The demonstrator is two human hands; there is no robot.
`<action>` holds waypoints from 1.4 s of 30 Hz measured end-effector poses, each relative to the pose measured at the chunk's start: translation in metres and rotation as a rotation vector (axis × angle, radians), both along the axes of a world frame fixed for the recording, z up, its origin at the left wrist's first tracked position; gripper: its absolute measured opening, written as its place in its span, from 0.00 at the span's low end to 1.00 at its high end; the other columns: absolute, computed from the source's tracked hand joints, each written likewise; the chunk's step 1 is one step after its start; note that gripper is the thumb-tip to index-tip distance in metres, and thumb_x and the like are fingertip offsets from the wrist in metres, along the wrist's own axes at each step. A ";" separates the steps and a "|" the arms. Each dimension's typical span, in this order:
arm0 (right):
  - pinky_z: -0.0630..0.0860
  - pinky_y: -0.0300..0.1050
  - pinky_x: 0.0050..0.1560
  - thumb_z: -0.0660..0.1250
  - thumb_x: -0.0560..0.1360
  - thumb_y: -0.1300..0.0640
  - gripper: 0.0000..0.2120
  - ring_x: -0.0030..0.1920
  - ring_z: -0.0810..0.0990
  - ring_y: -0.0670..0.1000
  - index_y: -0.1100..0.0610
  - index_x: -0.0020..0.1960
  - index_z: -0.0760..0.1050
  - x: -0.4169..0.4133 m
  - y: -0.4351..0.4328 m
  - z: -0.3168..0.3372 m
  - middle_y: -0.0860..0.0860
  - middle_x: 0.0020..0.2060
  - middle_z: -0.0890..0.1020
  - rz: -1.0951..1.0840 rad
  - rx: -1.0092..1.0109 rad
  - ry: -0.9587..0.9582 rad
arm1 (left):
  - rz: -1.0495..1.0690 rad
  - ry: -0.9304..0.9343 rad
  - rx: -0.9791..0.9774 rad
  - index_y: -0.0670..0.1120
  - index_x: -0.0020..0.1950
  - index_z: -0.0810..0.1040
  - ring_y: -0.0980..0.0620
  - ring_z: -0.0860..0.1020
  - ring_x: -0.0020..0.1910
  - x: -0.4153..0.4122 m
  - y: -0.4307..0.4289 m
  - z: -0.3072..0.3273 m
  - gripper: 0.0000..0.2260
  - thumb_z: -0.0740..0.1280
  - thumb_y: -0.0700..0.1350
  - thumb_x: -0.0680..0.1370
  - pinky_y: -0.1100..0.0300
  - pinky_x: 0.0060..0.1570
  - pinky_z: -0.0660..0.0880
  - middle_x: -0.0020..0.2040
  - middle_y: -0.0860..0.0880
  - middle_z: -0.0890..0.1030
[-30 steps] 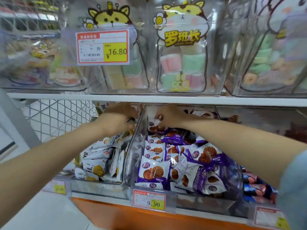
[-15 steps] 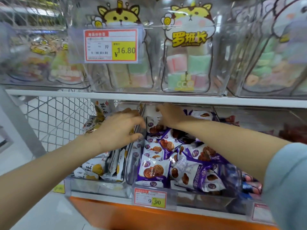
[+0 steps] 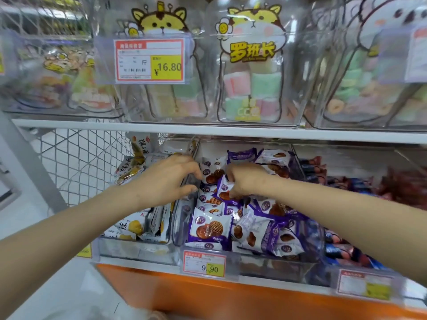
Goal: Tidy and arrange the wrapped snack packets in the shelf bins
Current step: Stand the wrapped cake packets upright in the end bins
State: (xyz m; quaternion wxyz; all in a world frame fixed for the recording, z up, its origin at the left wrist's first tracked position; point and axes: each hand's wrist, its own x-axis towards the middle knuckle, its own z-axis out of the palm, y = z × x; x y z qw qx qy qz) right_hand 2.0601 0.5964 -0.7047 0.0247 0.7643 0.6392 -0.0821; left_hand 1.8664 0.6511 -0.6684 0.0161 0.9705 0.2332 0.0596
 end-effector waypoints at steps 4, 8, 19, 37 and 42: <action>0.77 0.47 0.48 0.75 0.69 0.57 0.20 0.49 0.79 0.53 0.55 0.57 0.71 0.004 0.007 0.011 0.49 0.50 0.76 0.000 0.046 0.462 | 0.072 -0.071 -0.080 0.47 0.63 0.73 0.53 0.74 0.58 0.011 0.007 0.001 0.17 0.68 0.48 0.76 0.63 0.57 0.68 0.60 0.50 0.77; 0.72 0.38 0.54 0.76 0.67 0.58 0.22 0.55 0.76 0.48 0.55 0.58 0.74 0.006 0.012 0.015 0.50 0.56 0.78 -0.001 0.160 0.583 | 0.162 -0.044 -0.160 0.43 0.62 0.72 0.48 0.76 0.55 0.041 0.018 -0.005 0.20 0.69 0.50 0.74 0.61 0.50 0.70 0.58 0.45 0.78; 0.72 0.30 0.35 0.75 0.68 0.65 0.09 0.38 0.78 0.40 0.57 0.45 0.78 0.022 0.005 0.021 0.47 0.40 0.79 -0.080 0.290 0.806 | 0.237 -0.415 -0.479 0.41 0.46 0.78 0.48 0.77 0.46 0.045 0.034 -0.013 0.11 0.72 0.30 0.68 0.58 0.48 0.76 0.45 0.43 0.80; 0.72 0.41 0.49 0.75 0.68 0.59 0.21 0.57 0.75 0.53 0.58 0.59 0.73 0.009 0.041 -0.019 0.53 0.58 0.76 -0.120 0.112 0.451 | 0.040 -0.185 -0.009 0.48 0.53 0.78 0.53 0.74 0.48 0.008 0.011 -0.007 0.07 0.68 0.45 0.75 0.57 0.50 0.71 0.49 0.52 0.77; 0.69 0.37 0.37 0.76 0.67 0.60 0.15 0.47 0.72 0.50 0.58 0.47 0.72 0.005 0.045 -0.020 0.49 0.44 0.72 -0.195 0.324 0.561 | -0.049 -0.146 -0.059 0.48 0.53 0.78 0.60 0.71 0.46 0.017 0.001 -0.003 0.07 0.68 0.44 0.76 0.72 0.44 0.64 0.48 0.55 0.75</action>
